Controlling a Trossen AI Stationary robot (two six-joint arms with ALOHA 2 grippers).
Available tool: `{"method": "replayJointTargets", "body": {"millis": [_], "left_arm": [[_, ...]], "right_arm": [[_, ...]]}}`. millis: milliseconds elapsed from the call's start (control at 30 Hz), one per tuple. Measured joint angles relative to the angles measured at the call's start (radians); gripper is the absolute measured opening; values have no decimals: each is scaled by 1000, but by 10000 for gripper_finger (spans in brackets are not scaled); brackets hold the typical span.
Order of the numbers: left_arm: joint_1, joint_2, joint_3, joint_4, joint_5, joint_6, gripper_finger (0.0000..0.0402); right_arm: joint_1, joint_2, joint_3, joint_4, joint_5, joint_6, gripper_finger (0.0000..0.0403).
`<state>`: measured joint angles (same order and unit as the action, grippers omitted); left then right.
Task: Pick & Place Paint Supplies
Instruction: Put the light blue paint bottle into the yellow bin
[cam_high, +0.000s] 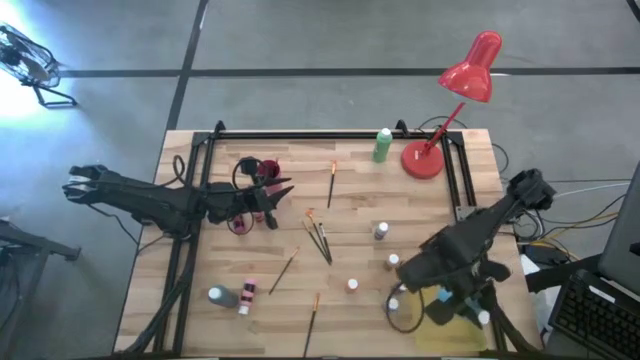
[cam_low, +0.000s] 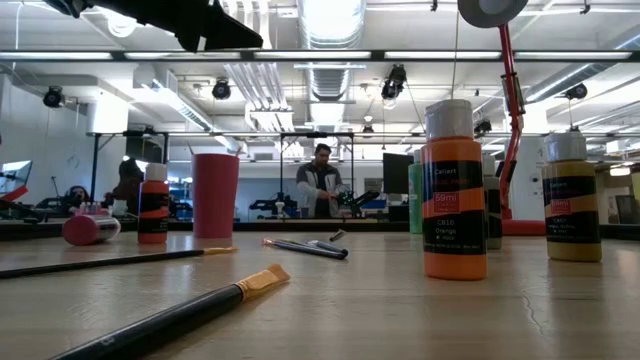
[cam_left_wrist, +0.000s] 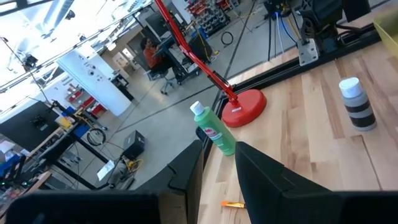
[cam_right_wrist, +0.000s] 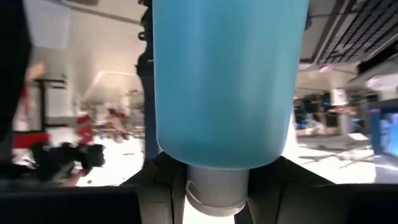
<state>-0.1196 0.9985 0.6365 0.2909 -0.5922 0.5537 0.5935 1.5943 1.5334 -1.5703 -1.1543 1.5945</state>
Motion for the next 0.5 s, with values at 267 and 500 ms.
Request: {"method": "replayJointTargets", "body": {"millis": [267,500], "left_arm": [[0,0,0,7,0,0,101],[-1,0,0,28,2,-2,101]], "right_arm": [[56,158,-2,0,-33,-232,111],[99,236,-15,0,-34,-404,111]]}}
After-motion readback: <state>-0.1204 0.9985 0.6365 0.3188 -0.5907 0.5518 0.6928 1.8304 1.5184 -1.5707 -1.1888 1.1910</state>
